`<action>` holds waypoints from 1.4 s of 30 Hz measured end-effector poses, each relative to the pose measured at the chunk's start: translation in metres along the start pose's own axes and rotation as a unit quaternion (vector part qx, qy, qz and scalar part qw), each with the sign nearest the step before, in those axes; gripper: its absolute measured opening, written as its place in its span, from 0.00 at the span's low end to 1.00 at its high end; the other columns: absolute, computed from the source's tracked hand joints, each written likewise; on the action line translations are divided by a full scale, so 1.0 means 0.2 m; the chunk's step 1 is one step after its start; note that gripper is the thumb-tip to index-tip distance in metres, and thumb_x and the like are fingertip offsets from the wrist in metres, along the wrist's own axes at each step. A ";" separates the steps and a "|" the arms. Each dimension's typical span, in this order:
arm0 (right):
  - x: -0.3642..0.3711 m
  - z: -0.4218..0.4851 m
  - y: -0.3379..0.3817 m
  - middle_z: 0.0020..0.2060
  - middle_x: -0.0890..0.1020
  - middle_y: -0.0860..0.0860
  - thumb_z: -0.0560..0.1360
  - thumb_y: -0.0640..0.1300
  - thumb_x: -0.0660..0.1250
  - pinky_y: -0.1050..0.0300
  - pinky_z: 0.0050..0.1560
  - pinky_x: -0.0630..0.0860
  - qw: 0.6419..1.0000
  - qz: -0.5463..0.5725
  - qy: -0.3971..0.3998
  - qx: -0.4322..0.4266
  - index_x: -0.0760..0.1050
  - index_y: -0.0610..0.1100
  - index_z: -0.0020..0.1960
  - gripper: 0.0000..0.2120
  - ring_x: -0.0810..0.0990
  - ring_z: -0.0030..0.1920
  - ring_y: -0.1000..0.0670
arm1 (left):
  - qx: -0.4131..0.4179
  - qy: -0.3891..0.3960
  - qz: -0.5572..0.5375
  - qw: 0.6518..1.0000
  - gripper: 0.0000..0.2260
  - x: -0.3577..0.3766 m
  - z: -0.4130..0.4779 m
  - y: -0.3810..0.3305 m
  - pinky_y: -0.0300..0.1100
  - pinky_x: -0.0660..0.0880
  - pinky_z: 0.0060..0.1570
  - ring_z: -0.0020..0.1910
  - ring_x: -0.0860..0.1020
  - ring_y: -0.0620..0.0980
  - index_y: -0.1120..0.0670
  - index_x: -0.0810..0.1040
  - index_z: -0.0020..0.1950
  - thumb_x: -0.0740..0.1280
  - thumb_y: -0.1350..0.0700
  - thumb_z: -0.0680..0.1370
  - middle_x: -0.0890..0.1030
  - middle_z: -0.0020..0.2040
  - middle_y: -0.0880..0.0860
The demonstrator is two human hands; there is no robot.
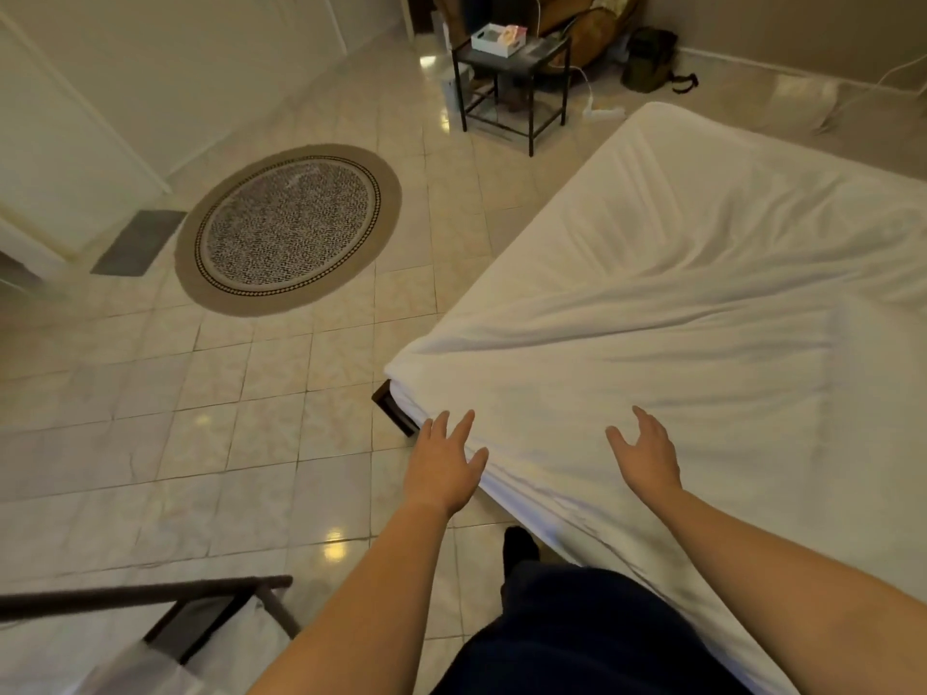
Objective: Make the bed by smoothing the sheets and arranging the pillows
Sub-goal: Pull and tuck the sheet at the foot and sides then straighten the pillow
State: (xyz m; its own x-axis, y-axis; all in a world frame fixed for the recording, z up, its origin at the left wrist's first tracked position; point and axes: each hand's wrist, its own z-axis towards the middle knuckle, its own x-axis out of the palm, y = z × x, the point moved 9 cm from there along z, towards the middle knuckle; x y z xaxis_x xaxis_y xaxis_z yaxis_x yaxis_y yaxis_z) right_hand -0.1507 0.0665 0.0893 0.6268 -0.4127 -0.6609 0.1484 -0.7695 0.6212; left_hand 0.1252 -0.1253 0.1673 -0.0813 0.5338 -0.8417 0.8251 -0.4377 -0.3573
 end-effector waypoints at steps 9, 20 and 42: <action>0.36 0.28 0.52 0.80 0.61 0.47 0.81 0.60 0.62 0.42 0.75 0.63 0.999 0.010 0.018 0.029 0.57 0.50 0.82 0.34 0.63 0.77 0.42 | -0.006 -0.010 0.021 1.000 0.29 -0.50 0.54 0.37 0.54 0.58 0.80 0.84 0.48 0.56 0.42 0.54 0.84 0.56 0.38 0.84 0.53 0.85 0.53; 0.65 0.47 1.04 0.81 0.58 0.47 0.80 0.62 0.61 0.43 0.76 0.62 0.996 -0.011 -0.051 0.076 0.54 0.51 0.83 0.36 0.59 0.79 0.42 | 0.101 0.057 0.067 0.991 0.29 -0.71 1.20 0.66 0.52 0.55 0.80 0.83 0.49 0.57 0.42 0.52 0.85 0.55 0.38 0.84 0.53 0.85 0.53; 1.14 0.47 1.64 0.81 0.58 0.48 0.79 0.66 0.61 0.43 0.77 0.60 0.947 0.131 -0.198 0.218 0.52 0.51 0.83 0.39 0.58 0.80 0.45 | 0.326 0.120 0.195 0.917 0.29 -1.36 2.12 0.75 0.51 0.53 0.79 0.83 0.51 0.58 0.44 0.54 0.85 0.55 0.40 0.85 0.54 0.84 0.56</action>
State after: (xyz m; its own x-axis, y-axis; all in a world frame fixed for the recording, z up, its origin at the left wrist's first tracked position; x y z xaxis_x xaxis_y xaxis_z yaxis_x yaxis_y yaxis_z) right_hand -0.0317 -0.3266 0.1033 0.2500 -0.7011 -0.6678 -0.3572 -0.7078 0.6094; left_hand 0.0337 -0.6424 0.1718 0.3390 0.3538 -0.8717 0.2484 -0.9274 -0.2798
